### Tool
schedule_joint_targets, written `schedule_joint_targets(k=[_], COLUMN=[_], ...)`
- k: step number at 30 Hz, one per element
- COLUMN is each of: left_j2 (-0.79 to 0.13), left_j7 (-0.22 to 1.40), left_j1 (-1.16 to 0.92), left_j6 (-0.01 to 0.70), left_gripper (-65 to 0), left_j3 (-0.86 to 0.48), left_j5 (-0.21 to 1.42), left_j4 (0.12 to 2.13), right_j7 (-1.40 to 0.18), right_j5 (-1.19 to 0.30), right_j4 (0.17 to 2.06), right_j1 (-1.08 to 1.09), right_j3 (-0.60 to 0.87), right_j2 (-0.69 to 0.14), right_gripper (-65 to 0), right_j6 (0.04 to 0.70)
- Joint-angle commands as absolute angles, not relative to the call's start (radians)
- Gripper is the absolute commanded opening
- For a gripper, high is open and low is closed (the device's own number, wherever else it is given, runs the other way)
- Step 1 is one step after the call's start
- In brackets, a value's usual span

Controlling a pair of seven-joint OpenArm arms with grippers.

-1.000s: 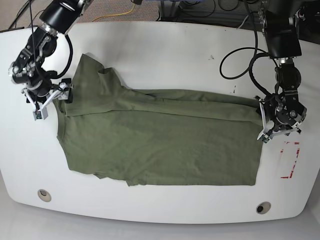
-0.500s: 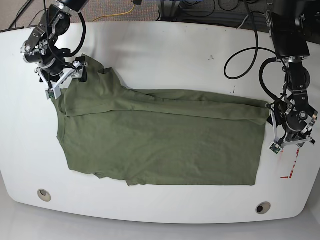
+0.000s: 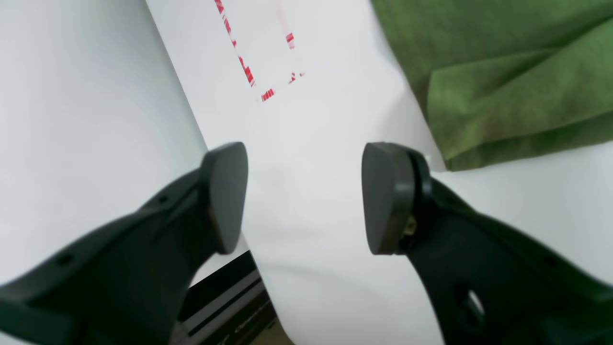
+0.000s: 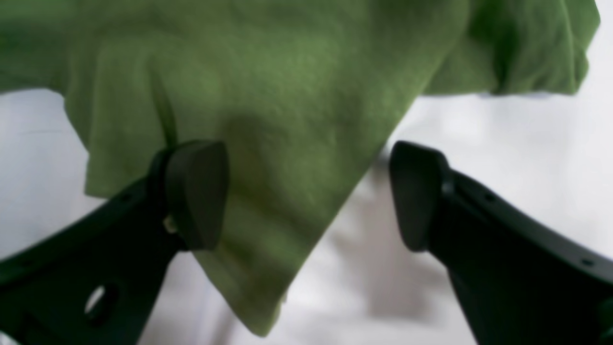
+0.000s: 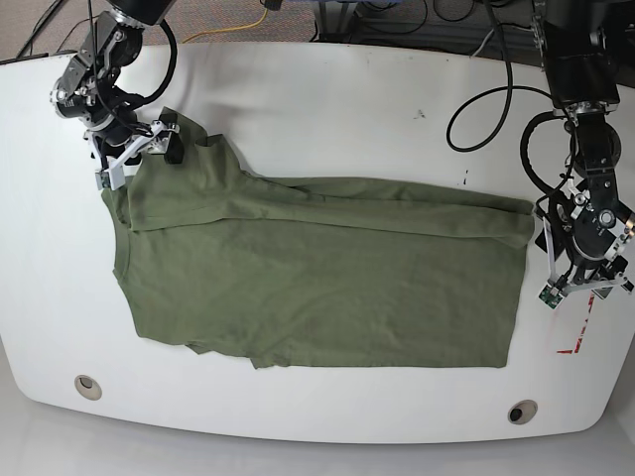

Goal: Layout the t-shirt on the table in an organized manner, then fold the t-shirt properly

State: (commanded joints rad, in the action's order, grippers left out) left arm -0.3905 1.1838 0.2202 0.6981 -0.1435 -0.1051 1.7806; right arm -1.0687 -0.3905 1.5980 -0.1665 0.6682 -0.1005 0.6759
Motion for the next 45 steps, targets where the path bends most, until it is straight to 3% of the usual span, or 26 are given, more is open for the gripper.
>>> schedule_joint_targets(k=[2,4,9,10,18,26,45], left_j2=[-0.390,-0.390,-0.390,-0.390,-0.387,-0.386,-0.386], left_j7=[1.184,1.184,1.184,1.182,1.182,1.182,1.182], left_j1=[0.203,0.197,0.180,0.176,0.168,0.147,0.084], left_j6=[0.698,0.698,0.698,0.698,0.698,0.698,0.698], left_gripper=[-29.0,-29.0,-29.2,-29.2,-29.2,-29.2,-29.2], left_j3=[-0.143,-0.143,-0.143,-0.143,-0.143,-0.142,-0.142], left_j5=[-0.105,-0.105,-0.105,-0.105,-0.105,-0.105,-0.108], left_j4=[1.781,1.781,1.781,1.781,1.781,1.781,1.782], right_j7=[-1.069,-1.069,-1.069,-1.069,-1.135,-1.201,-1.135], right_j5=[-0.390,-0.390,-0.390,-0.390,-0.395,-0.510,-0.506], right_j4=[1.598,1.600,1.612,1.612,1.773,1.859,1.419], right_j1=[-0.168,-0.174,-0.173,-0.173,-0.162,-0.058,0.321], right_j3=[0.634,0.610,0.596,0.595,0.595,0.595,0.587], right_j2=[-0.101,-0.099,-0.085,-0.085,-0.081,-0.087,-0.117], right_gripper=[-19.2,-28.5,-62.8,-65.0,-65.0,-65.0,-65.0], right_j6=[0.698,0.698,0.698,0.698,0.698,0.698,0.698])
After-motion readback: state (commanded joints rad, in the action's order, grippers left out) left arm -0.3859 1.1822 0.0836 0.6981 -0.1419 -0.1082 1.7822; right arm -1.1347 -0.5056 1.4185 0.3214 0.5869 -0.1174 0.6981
